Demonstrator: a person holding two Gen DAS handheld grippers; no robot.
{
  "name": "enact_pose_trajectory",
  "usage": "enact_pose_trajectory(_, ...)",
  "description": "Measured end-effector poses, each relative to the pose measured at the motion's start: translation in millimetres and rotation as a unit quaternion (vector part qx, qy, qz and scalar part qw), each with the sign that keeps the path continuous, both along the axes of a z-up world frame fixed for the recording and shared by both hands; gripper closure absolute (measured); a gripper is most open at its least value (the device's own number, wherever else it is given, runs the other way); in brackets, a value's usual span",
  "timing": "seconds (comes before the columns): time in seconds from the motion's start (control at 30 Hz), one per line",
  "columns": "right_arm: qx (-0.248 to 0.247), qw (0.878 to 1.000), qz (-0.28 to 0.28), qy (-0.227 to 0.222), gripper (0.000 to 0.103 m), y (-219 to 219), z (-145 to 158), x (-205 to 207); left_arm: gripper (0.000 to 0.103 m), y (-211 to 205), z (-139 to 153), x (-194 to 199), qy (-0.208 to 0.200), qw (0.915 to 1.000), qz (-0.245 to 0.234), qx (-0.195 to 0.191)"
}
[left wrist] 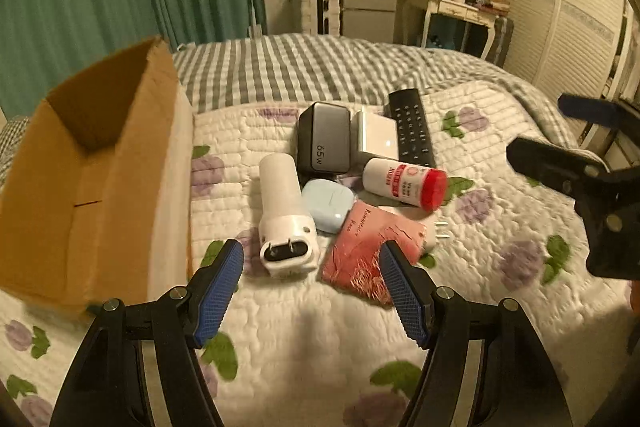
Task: Organize rigid objects
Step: 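Grasp the white cylinder with the left tool while the right tool grasps the red-capped bottle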
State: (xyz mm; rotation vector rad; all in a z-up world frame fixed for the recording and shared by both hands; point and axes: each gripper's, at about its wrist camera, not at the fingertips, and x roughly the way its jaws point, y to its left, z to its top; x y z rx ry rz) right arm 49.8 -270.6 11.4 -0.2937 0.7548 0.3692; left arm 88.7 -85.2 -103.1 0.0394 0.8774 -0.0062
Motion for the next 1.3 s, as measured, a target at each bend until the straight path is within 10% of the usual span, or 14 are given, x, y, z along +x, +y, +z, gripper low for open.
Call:
enact_pose_trajectory(0.2, -0.003, 0.998, 0.038, 0.05, 0.024, 11, -35, 39, 0.033, 8, -16, 29, 0.011, 0.9997, 0.022, 0.002)
enact_pose_trajectory(0.3, 0.003, 0.995, 0.056, 0.08, 0.038, 19, -53, 58, 0.053, 15, -23, 40, 0.015, 0.9994, 0.032, 0.0)
enact_pose_trajectory(0.63, -0.01, 0.983, 0.116, 0.144, 0.059, 52, -90, 83, 0.052, 27, -42, 64, 0.045, 0.9983, 0.034, -0.013)
enact_pose_trajectory(1.3, -0.022, 0.986, 0.104, 0.125, 0.067, 52, -76, 65, 0.061, 15, -7, 34, 0.009, 0.9999, -0.01, -0.007)
